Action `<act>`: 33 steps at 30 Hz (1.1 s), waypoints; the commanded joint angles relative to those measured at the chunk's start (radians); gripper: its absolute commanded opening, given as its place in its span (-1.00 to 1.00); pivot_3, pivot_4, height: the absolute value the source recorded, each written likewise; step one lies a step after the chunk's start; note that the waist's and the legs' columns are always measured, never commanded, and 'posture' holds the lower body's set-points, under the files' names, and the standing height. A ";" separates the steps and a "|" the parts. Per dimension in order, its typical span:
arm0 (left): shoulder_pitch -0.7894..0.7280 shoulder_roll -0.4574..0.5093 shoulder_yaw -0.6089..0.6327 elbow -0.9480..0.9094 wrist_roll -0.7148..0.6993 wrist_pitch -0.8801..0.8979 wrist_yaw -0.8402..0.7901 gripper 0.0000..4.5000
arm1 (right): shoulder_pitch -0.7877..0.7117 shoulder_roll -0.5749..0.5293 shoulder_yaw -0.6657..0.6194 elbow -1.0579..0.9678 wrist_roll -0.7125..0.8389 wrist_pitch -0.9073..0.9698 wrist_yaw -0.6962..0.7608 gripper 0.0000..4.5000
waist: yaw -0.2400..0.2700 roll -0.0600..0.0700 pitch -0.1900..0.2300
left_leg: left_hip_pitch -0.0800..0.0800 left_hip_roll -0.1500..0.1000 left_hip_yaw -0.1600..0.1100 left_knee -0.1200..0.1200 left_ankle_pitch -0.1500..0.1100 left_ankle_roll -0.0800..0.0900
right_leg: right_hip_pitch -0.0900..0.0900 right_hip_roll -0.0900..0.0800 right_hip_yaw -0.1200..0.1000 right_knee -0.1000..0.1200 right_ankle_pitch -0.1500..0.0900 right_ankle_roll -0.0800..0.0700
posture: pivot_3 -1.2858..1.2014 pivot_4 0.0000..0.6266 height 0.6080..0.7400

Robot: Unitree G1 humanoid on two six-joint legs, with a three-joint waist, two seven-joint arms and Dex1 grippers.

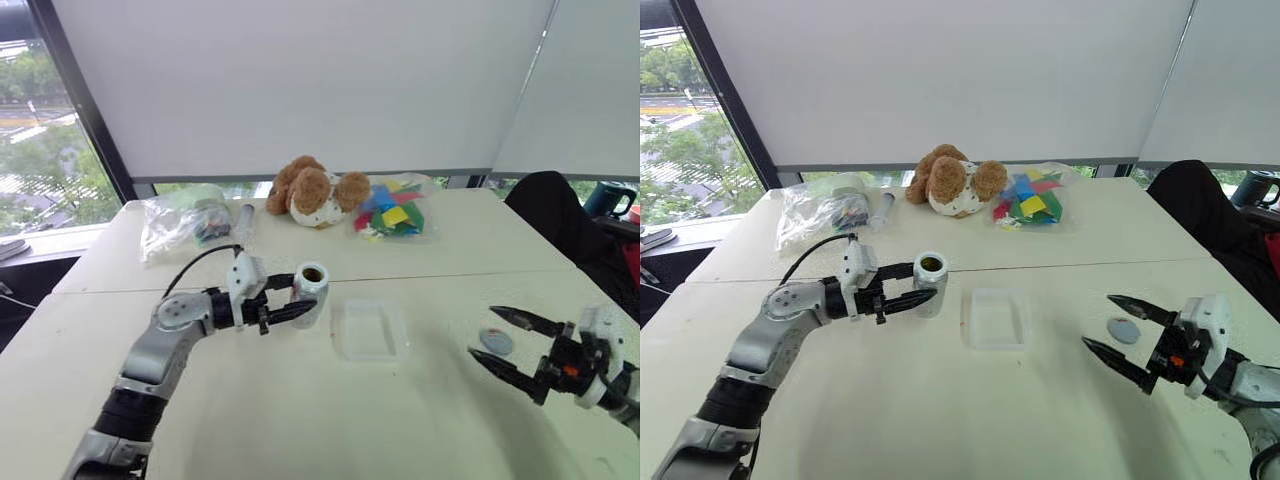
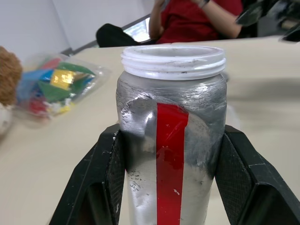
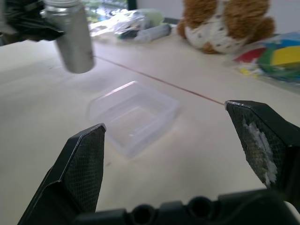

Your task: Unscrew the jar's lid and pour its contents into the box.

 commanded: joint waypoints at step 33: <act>-0.602 -0.173 -0.851 0.918 1.909 -0.174 1.992 -0.10 | 0.197 0.149 -0.006 -0.169 -0.049 -0.029 -0.171 0.98 | 0.017 -0.004 0.002 | -0.002 -0.002 0.000 0.000 0.000 0.000 | -0.001 0.000 -0.001 0.001 -0.001 0.015 | 0.03 -0.52 1.00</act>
